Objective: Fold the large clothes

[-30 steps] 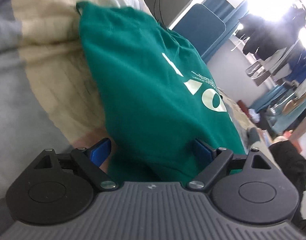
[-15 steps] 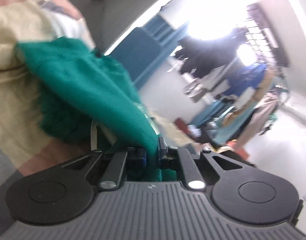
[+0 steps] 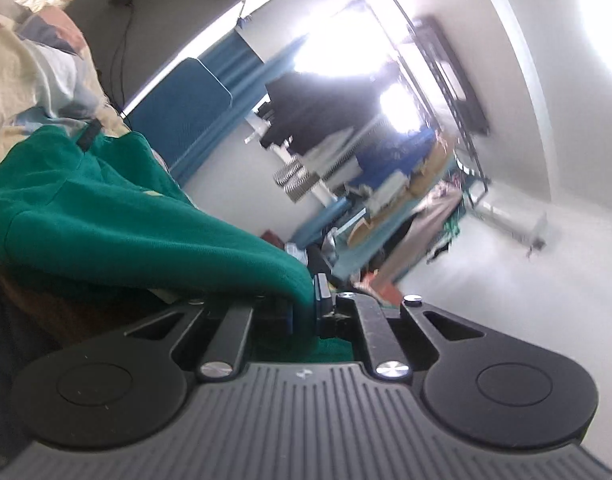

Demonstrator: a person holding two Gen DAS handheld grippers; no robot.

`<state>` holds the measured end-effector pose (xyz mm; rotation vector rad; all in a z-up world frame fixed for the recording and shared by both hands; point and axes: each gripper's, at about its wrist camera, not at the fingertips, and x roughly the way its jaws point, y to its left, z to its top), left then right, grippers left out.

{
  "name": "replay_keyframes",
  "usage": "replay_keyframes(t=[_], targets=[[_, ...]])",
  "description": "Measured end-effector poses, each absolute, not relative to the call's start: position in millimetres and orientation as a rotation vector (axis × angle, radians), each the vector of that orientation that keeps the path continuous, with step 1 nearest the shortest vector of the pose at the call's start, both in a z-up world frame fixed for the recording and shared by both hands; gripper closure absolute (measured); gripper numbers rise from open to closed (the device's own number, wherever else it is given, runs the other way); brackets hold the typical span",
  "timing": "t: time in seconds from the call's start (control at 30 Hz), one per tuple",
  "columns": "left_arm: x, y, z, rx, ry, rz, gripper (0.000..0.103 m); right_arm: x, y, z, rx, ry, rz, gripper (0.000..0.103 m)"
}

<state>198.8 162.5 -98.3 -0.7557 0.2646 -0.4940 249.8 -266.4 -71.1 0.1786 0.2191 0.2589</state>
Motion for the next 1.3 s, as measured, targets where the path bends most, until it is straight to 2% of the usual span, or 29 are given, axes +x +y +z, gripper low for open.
replay_keyframes(t=[0.13, 0.37, 0.47, 0.53, 0.63, 0.7, 0.87, 0.93, 0.97, 1.0, 1.3], targets=[[173.2, 138.9, -98.1, -0.735, 0.332, -0.465, 0.092, 250.5, -274.3, -75.7, 0.148, 0.296, 0.239, 0.093], [184.2, 112.8, -146.6, -0.708, 0.548, -0.32, 0.092, 289.9, -290.7, -167.5, 0.325, 0.657, 0.157, 0.091], [189.4, 110.6, -160.5, -0.703, 0.602, -0.289, 0.092, 296.7, -288.8, -185.4, 0.376, 0.727, 0.141, 0.089], [195.3, 106.6, -159.7, -0.683, 0.604, -0.271, 0.092, 294.0, -285.9, -181.3, 0.373, 0.726, 0.146, 0.086], [202.2, 107.0, -157.2, -0.669, 0.599, -0.264, 0.091, 281.8, -285.0, -172.2, 0.368, 0.717, 0.139, 0.072], [210.3, 111.2, -157.8, -0.678, 0.613, -0.256, 0.085, 271.7, -288.9, -169.4, 0.382, 0.718, 0.15, 0.063], [221.2, 112.5, -150.4, -0.673, 0.625, -0.245, 0.073, 248.4, -297.3, -160.6, 0.466, 0.707, 0.181, 0.06], [223.1, 112.9, -148.1, -0.675, 0.626, -0.241, 0.067, 238.0, -300.3, -157.4, 0.519, 0.677, 0.212, 0.045], [222.4, 113.4, -148.0, -0.678, 0.628, -0.239, 0.062, 234.2, -301.4, -156.1, 0.552, 0.663, 0.231, 0.034], [222.1, 114.0, -148.1, -0.68, 0.629, -0.237, 0.061, 232.4, -301.6, -154.9, 0.575, 0.653, 0.245, 0.03], [225.3, 116.3, -150.3, -0.705, 0.652, -0.22, 0.039, 254.6, -273.2, -168.2, 0.682, 0.686, 0.402, 0.03]])
